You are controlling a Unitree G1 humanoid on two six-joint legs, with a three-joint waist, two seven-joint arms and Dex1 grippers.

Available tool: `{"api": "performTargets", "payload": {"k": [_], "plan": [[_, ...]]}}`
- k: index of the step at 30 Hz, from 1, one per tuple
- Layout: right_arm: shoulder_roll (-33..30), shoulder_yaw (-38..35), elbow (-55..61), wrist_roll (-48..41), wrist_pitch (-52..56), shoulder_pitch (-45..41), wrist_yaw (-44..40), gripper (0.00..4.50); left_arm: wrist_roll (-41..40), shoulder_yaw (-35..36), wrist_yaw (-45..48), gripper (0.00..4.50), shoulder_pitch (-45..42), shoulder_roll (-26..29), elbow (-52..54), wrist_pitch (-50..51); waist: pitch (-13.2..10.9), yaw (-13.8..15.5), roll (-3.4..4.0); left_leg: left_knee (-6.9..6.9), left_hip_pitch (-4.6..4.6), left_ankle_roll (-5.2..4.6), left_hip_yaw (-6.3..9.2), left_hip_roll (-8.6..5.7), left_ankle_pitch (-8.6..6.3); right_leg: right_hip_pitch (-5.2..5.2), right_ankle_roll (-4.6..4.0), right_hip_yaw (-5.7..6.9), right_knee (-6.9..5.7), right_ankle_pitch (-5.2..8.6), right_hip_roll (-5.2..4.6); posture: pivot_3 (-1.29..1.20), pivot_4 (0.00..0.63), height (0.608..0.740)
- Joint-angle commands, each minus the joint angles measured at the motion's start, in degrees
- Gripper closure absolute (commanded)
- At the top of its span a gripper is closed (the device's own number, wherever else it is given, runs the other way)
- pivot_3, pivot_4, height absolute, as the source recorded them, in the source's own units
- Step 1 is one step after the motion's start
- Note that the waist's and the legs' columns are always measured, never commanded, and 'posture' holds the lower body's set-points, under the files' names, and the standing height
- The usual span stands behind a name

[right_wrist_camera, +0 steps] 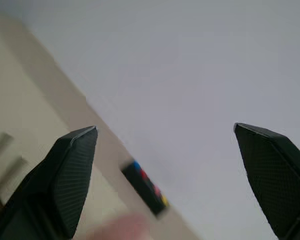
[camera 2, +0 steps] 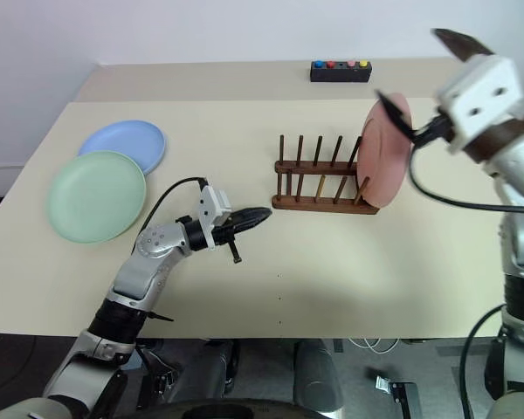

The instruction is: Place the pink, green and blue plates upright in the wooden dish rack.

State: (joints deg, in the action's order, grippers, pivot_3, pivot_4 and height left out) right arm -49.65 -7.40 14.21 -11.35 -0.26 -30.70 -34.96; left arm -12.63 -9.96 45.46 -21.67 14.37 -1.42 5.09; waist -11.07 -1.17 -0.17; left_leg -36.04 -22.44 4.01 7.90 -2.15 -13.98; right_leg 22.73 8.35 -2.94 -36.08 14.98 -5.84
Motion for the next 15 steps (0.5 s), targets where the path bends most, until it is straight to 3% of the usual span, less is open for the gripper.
{"api": "performTargets", "payload": {"k": [1, 3, 6, 13, 15], "plan": [[1.4, 9.0, 4.7, 6.9, -2.9, -1.0, -3.4, 0.06, -1.6, 4.0, -3.4, 4.42, 0.9, 0.5, 4.6, 0.2, 0.0, 0.1, -0.04, 0.0, 0.0, 0.0, 0.02, 0.0, 0.0, -0.01, 0.0, 0.0, 0.0, 0.0, 0.0, 0.0, 0.15, 0.74], [2.7, 13.8, 4.6, 10.7, -4.5, -0.6, -4.8, 0.06, -1.4, 6.3, -5.9, 4.42, 2.1, 1.6, 6.3, 1.6, 0.0, 0.3, -0.06, 0.0, -0.03, 0.0, 0.02, -0.01, 0.0, -0.01, 0.0, 0.0, 0.04, 0.0, 0.0, 0.0, 0.15, 0.74], [5.6, 18.3, 3.2, 14.0, -6.6, 0.5, -5.4, 0.0, -2.2, 11.9, -10.9, 3.64, 4.3, 3.2, 9.4, 4.2, 0.0, 0.4, -0.08, -0.01, -0.06, 0.01, 0.04, -0.02, 0.0, 0.01, 0.0, 0.0, 0.04, 0.0, -0.01, 0.0, 0.15, 0.74], [10.6, 21.4, -1.7, 17.2, -9.3, 2.2, -5.5, 0.0, 1.4, 28.5, -29.0, 0.21, 4.2, 8.5, 11.7, 11.1, -0.1, 0.2, -0.23, -0.01, -0.02, 0.04, 0.09, -0.01, 0.02, 0.03, -0.02, 0.01, -0.04, -0.01, 0.0, 0.0, 0.15, 0.74], [11.3, 21.4, -3.1, 17.5, -10.0, 2.1, -5.8, 0.0, 3.1, 31.6, -34.4, 0.1, 3.3, 10.0, 10.9, 14.4, -0.1, 0.2, -0.24, 0.0, 0.0, 0.04, 0.09, 0.0, 0.02, 0.03, -0.02, 0.01, -0.05, -0.01, 0.02, 0.0, 0.15, 0.74]]}}
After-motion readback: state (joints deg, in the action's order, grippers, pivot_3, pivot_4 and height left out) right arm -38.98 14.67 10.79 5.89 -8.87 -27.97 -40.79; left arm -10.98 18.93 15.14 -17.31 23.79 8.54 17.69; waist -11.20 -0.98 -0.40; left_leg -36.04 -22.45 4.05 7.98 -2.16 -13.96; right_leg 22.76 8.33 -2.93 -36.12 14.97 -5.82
